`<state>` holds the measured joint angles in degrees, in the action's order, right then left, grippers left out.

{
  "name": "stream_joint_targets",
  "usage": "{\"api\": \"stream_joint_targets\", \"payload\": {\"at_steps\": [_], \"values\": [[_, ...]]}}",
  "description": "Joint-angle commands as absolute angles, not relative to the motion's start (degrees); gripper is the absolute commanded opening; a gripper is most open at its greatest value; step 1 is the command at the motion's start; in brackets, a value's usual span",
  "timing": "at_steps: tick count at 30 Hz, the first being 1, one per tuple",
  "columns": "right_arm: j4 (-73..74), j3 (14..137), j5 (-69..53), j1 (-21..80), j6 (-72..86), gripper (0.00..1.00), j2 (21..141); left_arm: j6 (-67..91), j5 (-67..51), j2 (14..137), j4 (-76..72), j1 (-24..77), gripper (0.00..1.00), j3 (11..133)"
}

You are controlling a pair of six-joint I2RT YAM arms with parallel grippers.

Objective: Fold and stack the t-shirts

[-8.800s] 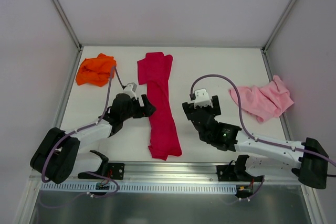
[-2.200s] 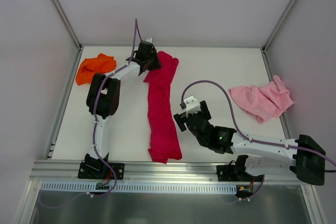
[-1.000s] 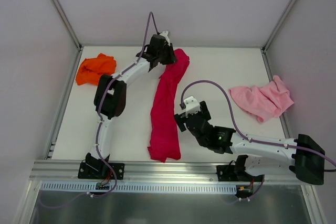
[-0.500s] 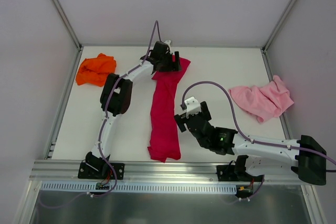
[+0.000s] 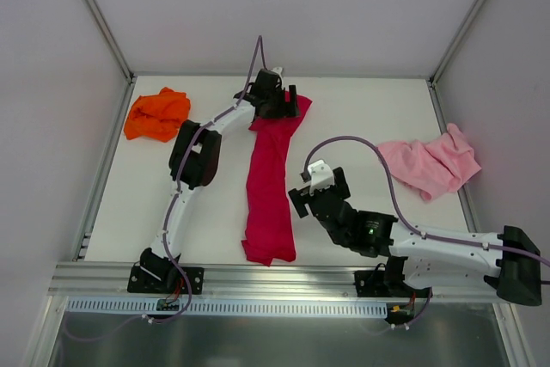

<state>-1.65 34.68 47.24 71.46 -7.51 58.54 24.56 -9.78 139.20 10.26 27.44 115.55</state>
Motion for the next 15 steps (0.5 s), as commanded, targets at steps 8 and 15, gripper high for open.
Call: {"api": "stream_joint_targets", "payload": {"at_steps": [8,15], "values": [[-0.2,34.0,52.6,75.3,-6.6,0.9,48.4,33.7,-0.4,140.4,20.9,25.8,0.83,120.6],[-0.3,34.1,53.8,77.1,-7.1,0.9,47.1,38.5,0.4,139.0,22.1,22.0,0.81,116.7]]}}
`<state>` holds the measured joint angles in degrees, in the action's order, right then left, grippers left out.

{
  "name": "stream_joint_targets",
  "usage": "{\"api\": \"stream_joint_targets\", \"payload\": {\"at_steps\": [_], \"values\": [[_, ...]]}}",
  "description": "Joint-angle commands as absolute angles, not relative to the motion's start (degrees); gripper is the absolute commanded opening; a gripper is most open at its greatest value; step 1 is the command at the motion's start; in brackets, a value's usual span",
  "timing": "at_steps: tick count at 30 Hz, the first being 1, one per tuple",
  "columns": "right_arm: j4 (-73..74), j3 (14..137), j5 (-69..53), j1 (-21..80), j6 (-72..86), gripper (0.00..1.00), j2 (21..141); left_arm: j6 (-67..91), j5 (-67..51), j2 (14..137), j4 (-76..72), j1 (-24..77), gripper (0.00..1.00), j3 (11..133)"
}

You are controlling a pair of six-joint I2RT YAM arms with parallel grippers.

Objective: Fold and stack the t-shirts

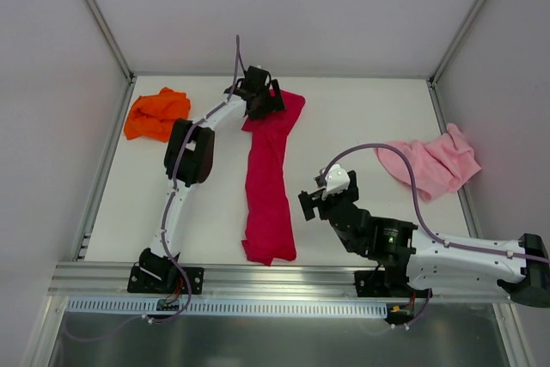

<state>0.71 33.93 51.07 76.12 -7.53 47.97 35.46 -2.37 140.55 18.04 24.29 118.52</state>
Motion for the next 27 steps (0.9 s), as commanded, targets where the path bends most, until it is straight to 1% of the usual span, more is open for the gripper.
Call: {"api": "stream_joint_targets", "payload": {"at_steps": [1,3,8,13,15,17,18,19,21,22,23,25,27], "values": [[-0.3,34.2,53.9,77.3,-7.2,0.9,47.2,38.6,0.2,139.0,22.1,21.4,0.81,116.3],[-0.3,34.4,54.1,77.6,-7.5,0.9,47.6,38.9,1.6,138.2,22.8,21.1,0.81,115.8],[-0.3,34.5,54.8,77.9,-7.8,0.9,48.6,40.3,4.7,133.6,20.1,19.6,0.81,109.6],[-0.4,34.7,54.4,78.0,-7.9,0.9,49.2,39.8,4.9,134.2,22.1,19.1,0.81,112.0],[-0.4,34.6,54.4,78.2,-7.8,0.9,49.4,39.3,3.9,134.3,21.4,18.7,0.84,112.1],[-0.7,34.4,54.2,78.3,-7.6,0.9,49.7,37.1,-0.2,132.8,17.7,18.7,0.87,110.6],[-0.9,34.2,53.7,78.2,-7.6,0.9,49.7,35.9,-3.0,131.2,14.4,19.1,0.88,108.6],[-1.2,34.1,53.3,78.3,-7.7,0.9,50.4,33.2,-4.2,126.6,6.2,19.5,0.89,101.9],[-2.5,33.7,52.0,78.3,-7.8,0.9,51.2,29.6,-1.6,121.1,0.3,21.0,0.94,93.0],[-3.2,33.6,51.6,78.3,-8.0,0.9,52.6,26.0,3.2,117.2,-1.8,22.9,0.97,91.7],[-3.6,33.7,51.5,78.3,-8.2,0.9,53.5,24.5,4.8,115.9,-2.5,23.6,0.97,91.1],[-3.7,34.4,51.6,78.3,-8.3,0.9,56.1,22.6,6.1,111.7,-2.8,24.6,0.98,89.3],[-3.5,35.4,51.2,78.3,-8.3,0.9,57.3,22.1,5.2,108.8,-6.9,24.5,0.99,85.1]]}}
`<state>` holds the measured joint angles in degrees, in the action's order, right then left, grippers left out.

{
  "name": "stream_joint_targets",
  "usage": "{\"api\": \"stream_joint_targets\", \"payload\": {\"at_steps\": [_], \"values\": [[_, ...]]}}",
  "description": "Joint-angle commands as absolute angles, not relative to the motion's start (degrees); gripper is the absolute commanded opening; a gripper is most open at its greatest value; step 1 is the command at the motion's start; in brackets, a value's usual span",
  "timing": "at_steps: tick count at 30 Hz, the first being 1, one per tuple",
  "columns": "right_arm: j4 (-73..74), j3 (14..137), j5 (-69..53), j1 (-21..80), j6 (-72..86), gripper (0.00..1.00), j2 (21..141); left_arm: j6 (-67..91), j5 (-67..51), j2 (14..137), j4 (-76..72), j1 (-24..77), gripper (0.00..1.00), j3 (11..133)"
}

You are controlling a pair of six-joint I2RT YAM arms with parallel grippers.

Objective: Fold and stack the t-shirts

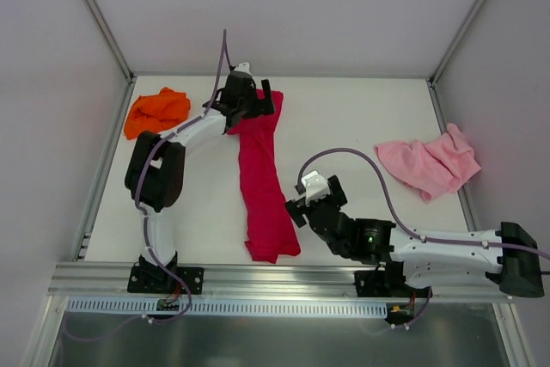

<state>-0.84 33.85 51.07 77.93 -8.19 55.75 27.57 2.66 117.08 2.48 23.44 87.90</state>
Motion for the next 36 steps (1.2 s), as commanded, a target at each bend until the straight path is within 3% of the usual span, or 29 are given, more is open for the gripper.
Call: {"api": "stream_joint_targets", "payload": {"at_steps": [1,7,10,17,22,31,36], "values": [[-3.5,35.6,51.2,78.4,-8.4,0.9,57.7,21.5,4.9,106.2,-7.3,24.5,0.99,84.1],[-3.6,35.2,53.2,78.5,-7.8,0.9,57.4,24.6,7.6,95.5,-9.6,26.5,0.99,71.6],[-1.9,35.0,61.0,78.5,-5.4,0.9,54.6,27.2,8.9,88.2,-16.7,29.1,0.98,58.3],[-1.1,32.6,70.8,78.4,-5.7,0.9,40.3,29.3,9.9,81.8,-19.9,35.6,0.97,42.9],[4.0,33.9,72.7,74.5,-3.1,0.9,42.3,33.1,7.4,77.3,-24.1,37.3,0.96,33.1],[5.3,34.8,67.4,70.0,-1.0,0.9,44.8,36.6,14.6,68.5,-20.7,48.5,0.95,26.4],[5.7,34.6,66.5,69.3,-0.2,0.9,46.6,40.6,29.8,68.1,-12.2,61.4,0.95,27.0]]}}
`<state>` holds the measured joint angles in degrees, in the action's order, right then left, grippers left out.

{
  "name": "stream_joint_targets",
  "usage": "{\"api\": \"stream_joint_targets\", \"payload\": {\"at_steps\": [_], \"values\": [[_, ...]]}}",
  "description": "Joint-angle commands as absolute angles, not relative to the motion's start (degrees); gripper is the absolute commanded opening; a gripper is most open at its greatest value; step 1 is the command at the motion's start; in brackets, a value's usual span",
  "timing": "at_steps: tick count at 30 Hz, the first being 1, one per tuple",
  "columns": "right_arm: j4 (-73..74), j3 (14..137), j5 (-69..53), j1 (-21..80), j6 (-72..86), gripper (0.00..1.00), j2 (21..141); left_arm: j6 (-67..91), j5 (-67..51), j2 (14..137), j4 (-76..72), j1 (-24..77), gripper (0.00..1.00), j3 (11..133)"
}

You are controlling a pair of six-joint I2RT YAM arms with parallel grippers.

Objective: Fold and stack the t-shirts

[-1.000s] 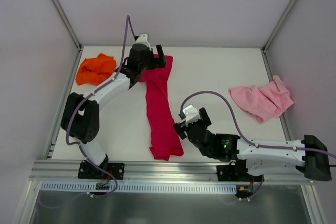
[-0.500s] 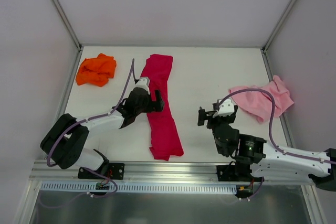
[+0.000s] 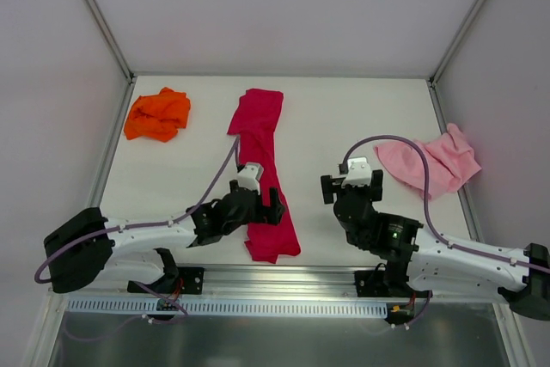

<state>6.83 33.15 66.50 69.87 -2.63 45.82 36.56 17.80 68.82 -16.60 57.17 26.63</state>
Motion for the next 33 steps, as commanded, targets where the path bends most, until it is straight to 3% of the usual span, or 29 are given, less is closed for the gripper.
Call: {"api": "stream_joint_targets", "payload": {"at_steps": [1,6,18,26,33], "values": [[5.7,34.7,65.9,69.3,-0.2,0.9,46.8,41.6,31.1,68.3,-11.4,62.6,0.95,27.0],[5.2,35.2,64.0,69.3,-0.2,0.9,47.7,48.6,41.2,69.9,-4.6,69.9,0.95,27.9],[3.2,36.0,59.8,69.3,-0.4,0.9,50.5,82.5,59.8,81.6,40.8,85.5,0.99,44.2],[3.3,37.1,59.2,69.3,-0.4,0.9,52.9,88.5,60.3,86.1,44.5,89.1,0.99,45.6],[3.8,36.1,59.2,69.3,-0.2,0.9,51.3,102.7,62.4,88.6,49.8,94.1,0.99,44.9]]}}
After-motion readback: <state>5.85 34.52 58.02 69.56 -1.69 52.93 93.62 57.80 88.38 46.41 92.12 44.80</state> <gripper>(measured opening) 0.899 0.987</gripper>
